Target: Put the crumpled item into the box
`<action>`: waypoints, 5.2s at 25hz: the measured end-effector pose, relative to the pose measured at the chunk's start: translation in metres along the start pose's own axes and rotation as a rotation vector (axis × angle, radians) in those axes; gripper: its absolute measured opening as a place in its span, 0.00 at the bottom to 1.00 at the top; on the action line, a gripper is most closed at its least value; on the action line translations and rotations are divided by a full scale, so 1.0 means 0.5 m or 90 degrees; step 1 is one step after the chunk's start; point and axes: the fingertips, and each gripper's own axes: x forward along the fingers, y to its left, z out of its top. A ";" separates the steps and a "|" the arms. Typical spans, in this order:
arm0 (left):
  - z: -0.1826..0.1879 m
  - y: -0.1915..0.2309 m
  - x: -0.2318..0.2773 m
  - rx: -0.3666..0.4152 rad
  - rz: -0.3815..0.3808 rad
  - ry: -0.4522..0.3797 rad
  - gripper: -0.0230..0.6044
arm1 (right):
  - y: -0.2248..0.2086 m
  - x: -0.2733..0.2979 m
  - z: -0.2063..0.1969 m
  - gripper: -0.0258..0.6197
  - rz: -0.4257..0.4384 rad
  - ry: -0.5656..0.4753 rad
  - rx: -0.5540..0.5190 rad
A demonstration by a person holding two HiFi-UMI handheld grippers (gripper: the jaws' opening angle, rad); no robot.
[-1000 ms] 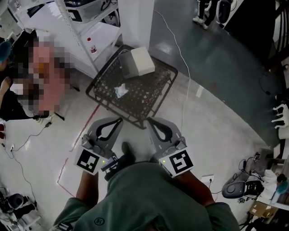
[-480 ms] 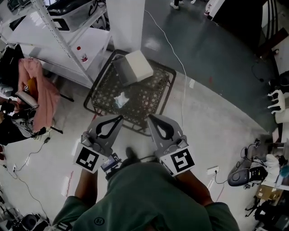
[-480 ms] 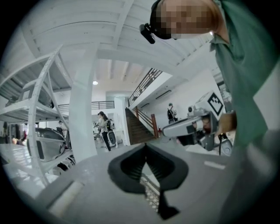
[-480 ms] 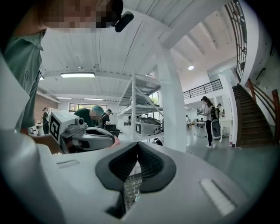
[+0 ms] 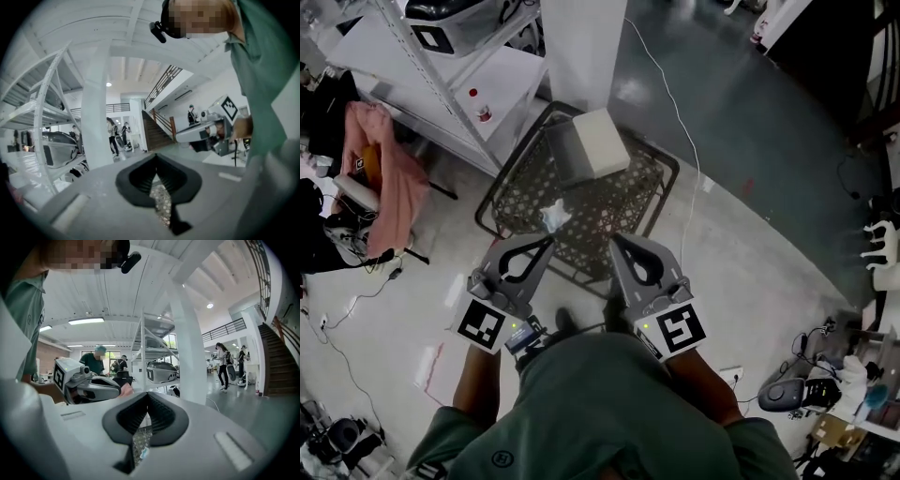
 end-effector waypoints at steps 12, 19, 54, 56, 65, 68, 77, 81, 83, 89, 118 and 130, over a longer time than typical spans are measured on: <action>-0.009 0.063 0.154 -0.017 0.122 0.063 0.04 | -0.156 0.095 0.012 0.05 0.155 -0.005 -0.001; -0.049 0.089 0.155 -0.049 0.171 0.108 0.04 | -0.175 0.139 0.009 0.05 0.203 -0.011 0.015; -0.585 0.337 0.236 -0.242 0.062 0.249 0.04 | -0.155 0.447 -0.209 0.05 0.170 0.188 0.041; -0.603 0.331 0.239 -0.249 0.059 0.256 0.04 | -0.153 0.446 -0.220 0.05 0.172 0.195 0.043; -0.682 0.308 0.225 -0.278 0.046 0.293 0.04 | -0.124 0.440 -0.270 0.05 0.190 0.234 0.045; -0.709 0.296 0.217 -0.294 0.038 0.305 0.04 | -0.106 0.440 -0.286 0.05 0.196 0.249 0.062; -0.755 0.273 0.210 -0.320 0.022 0.315 0.04 | -0.061 0.445 -0.328 0.05 0.213 0.278 0.082; -0.775 0.274 0.203 -0.322 0.021 0.320 0.04 | -0.047 0.451 -0.349 0.05 0.220 0.288 0.088; -0.783 0.275 0.199 -0.325 0.022 0.325 0.04 | -0.041 0.455 -0.354 0.05 0.224 0.287 0.094; -0.805 0.283 0.196 -0.335 0.027 0.336 0.04 | -0.037 0.470 -0.371 0.05 0.238 0.306 0.104; -0.949 0.209 0.365 -0.357 -0.115 0.422 0.04 | -0.162 0.511 -0.499 0.05 0.210 0.373 0.168; -0.978 0.237 0.353 -0.359 -0.078 0.428 0.04 | -0.155 0.505 -0.520 0.05 0.212 0.387 0.173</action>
